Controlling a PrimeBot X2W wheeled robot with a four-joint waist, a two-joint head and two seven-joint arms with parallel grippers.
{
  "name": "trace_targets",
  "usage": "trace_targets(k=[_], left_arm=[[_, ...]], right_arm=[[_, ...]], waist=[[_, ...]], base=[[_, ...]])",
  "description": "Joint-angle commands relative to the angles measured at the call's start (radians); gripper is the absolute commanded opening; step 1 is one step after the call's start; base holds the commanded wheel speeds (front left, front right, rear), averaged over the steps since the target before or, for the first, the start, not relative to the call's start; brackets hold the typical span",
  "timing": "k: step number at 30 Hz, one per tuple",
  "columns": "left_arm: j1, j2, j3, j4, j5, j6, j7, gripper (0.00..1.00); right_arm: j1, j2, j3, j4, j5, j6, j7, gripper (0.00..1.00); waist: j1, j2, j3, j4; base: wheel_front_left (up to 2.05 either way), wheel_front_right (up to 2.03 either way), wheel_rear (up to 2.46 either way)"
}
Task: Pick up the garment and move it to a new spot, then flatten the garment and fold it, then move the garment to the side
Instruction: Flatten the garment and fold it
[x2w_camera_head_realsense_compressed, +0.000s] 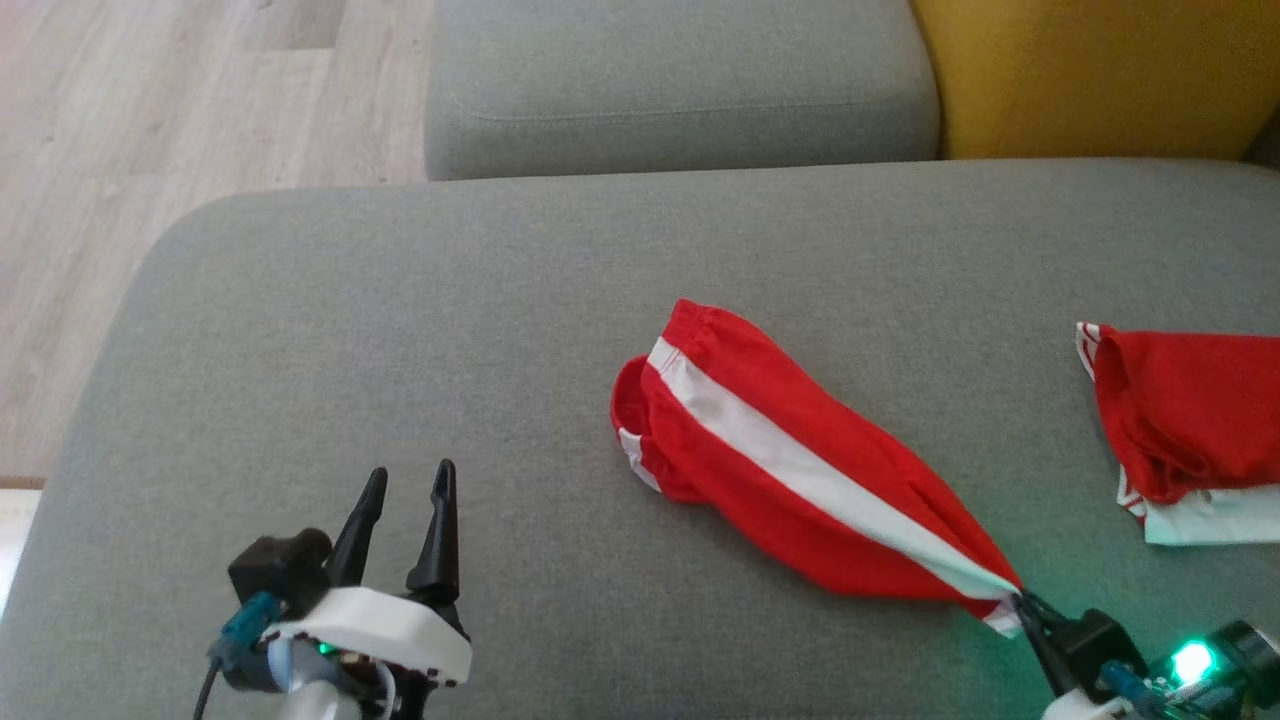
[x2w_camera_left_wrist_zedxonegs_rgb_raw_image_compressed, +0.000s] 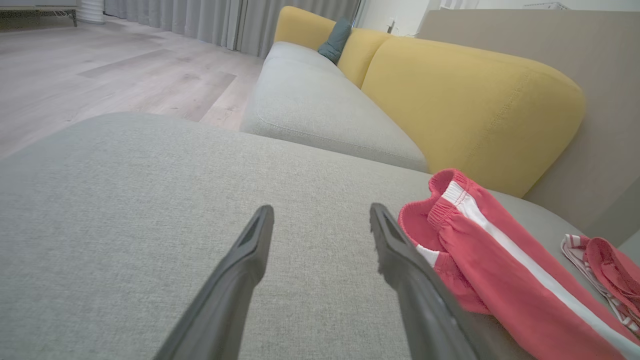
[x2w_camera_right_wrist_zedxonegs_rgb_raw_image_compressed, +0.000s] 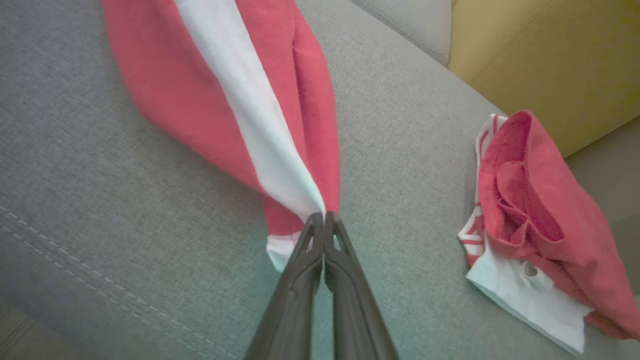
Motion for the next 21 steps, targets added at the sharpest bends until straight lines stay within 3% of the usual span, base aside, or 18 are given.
trace_targets(k=[1, 3, 4, 5, 12, 16, 21], left_arm=[[-0.065, -0.002, 0.024, -0.024, 0.007, -0.007, -0.013, 1.0], [-0.072, -0.002, 0.024, -0.019, 0.009, -0.009, -0.013, 1.0], [-0.077, -0.002, 0.022, -0.015, 0.01, -0.011, -0.013, 1.0], [-0.082, -0.002, 0.019, -0.012, 0.012, -0.012, -0.013, 1.0], [-0.121, -0.001, 0.017, 0.014, 0.003, -0.024, -0.012, 1.0], [-0.162, 0.007, 0.004, 0.025, 0.002, -0.038, 0.0, 1.0], [-0.251, 0.021, -0.014, 0.017, -0.059, -0.075, 0.092, 1.0]], right_arm=[[-0.024, -0.009, 0.006, -0.036, 0.009, -0.001, 0.005, 0.0], [-0.023, 0.008, 0.002, -0.034, 0.012, -0.001, 0.008, 0.0], [-0.025, 0.016, -0.002, -0.033, 0.01, -0.001, 0.006, 0.93], [-0.029, 0.025, -0.011, -0.031, 0.01, -0.001, 0.005, 1.0], [-0.065, 0.106, -0.071, -0.043, 0.053, -0.001, -0.032, 1.0], [-0.08, 0.198, -0.16, -0.085, 0.104, -0.001, -0.105, 1.0], [-0.095, 0.267, -0.211, -0.128, 0.191, -0.001, -0.196, 1.0]], waist=[[0.0, 0.0, 0.009, -0.011], [0.0, 0.0, 0.015, -0.02], [0.0, 0.0, 0.017, -0.024], [0.0, 0.0, 0.02, -0.028], [0.0, 0.0, 0.032, -0.055], [0.0, 0.0, 0.039, -0.071], [0.0, 0.0, 0.062, -0.117]], base=[[0.0, 0.0, 0.0], [0.0, 0.0, 0.0], [0.0, 0.0, 0.0], [0.0, 0.0, 0.0], [0.0, 0.0, 0.0], [0.0, 0.0, 0.0], [0.0, 0.0, 0.0]])
